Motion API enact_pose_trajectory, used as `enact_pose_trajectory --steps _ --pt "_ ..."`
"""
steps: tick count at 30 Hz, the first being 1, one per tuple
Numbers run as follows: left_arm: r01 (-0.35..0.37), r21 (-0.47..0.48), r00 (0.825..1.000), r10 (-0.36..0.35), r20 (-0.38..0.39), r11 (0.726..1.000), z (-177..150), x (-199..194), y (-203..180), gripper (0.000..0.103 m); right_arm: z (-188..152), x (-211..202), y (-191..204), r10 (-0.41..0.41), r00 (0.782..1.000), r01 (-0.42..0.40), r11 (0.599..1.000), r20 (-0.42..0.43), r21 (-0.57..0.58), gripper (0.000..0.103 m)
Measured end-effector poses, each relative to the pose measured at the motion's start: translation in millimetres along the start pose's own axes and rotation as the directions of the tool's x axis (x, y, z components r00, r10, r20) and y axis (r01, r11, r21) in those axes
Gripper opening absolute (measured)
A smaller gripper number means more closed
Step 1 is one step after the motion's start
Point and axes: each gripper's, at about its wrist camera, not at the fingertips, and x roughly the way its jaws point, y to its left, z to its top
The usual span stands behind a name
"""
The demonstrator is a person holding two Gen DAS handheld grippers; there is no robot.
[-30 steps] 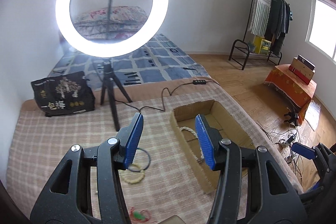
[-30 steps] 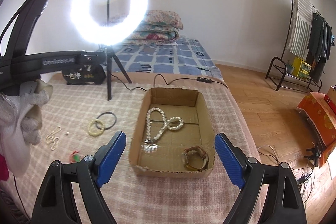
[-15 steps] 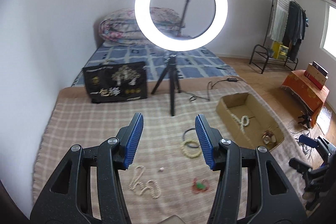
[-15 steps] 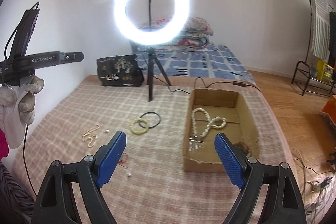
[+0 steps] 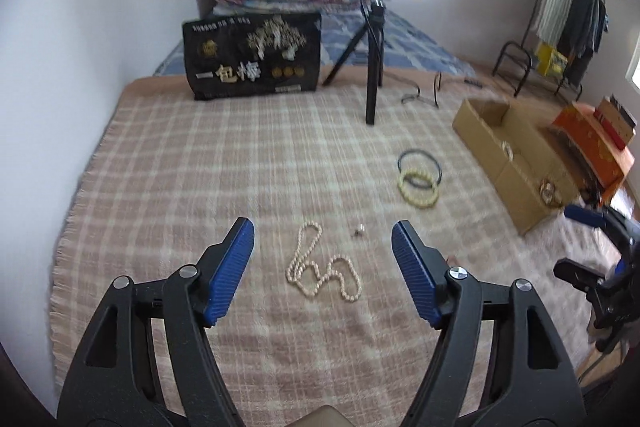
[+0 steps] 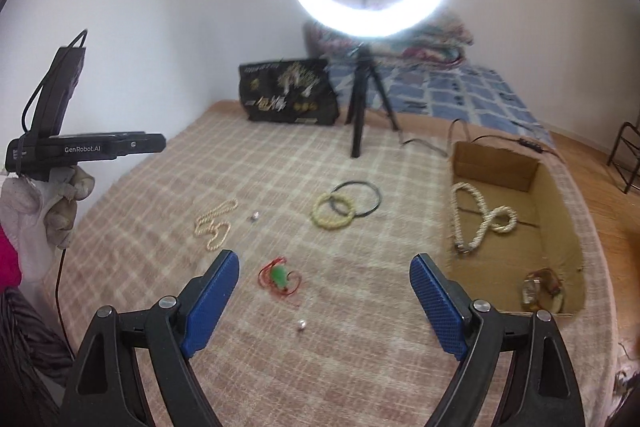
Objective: Organize jewelry
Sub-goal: 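Move both tools back to the blanket toward remaining jewelry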
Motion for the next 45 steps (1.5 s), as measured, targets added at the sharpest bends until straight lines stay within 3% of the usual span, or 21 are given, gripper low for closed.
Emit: enact_pose_trajectory --steps 3,7,15,21,28,36,41,45 --pt "0.016 0.02 0.998 -0.014 -0.055 1.0 -16 17 -5 0.078 -5 19 8 0.021 0.999 -0.023 0.999 -0.043 -0.045 0.098" --pt "0.028 0.015 0.994 -0.026 -0.109 0.999 -30 37 -7 0.078 -8 47 16 0.057 0.994 -0.066 0.994 -0.094 -0.091 0.098" --pt "-0.024 0.047 0.989 0.03 -0.146 0.999 -44 74 -6 0.078 -13 87 31 0.077 0.982 -0.109 0.978 -0.174 -0.18 0.098" --pt "-0.018 0.059 0.986 0.028 -0.166 0.998 -46 90 -9 0.078 -13 102 31 0.092 0.978 -0.125 0.976 -0.186 -0.176 0.098" --pt "-0.027 0.089 0.983 0.042 -0.179 0.996 -48 105 -14 0.078 -14 112 27 0.092 0.976 -0.124 0.98 -0.196 -0.157 0.098" --pt "-0.062 0.147 0.988 0.082 -0.13 0.987 -49 112 -20 0.078 -15 119 28 0.091 0.976 -0.126 0.978 -0.197 -0.169 0.098" --pt "-0.096 0.138 0.989 0.11 -0.101 0.986 -50 117 -17 0.093 -15 124 30 0.094 0.976 -0.131 0.974 -0.197 -0.185 0.098" --pt "-0.089 0.081 0.99 0.098 -0.105 0.993 -49 122 -6 0.096 -16 128 33 0.082 0.977 -0.122 0.972 -0.195 -0.202 0.096"
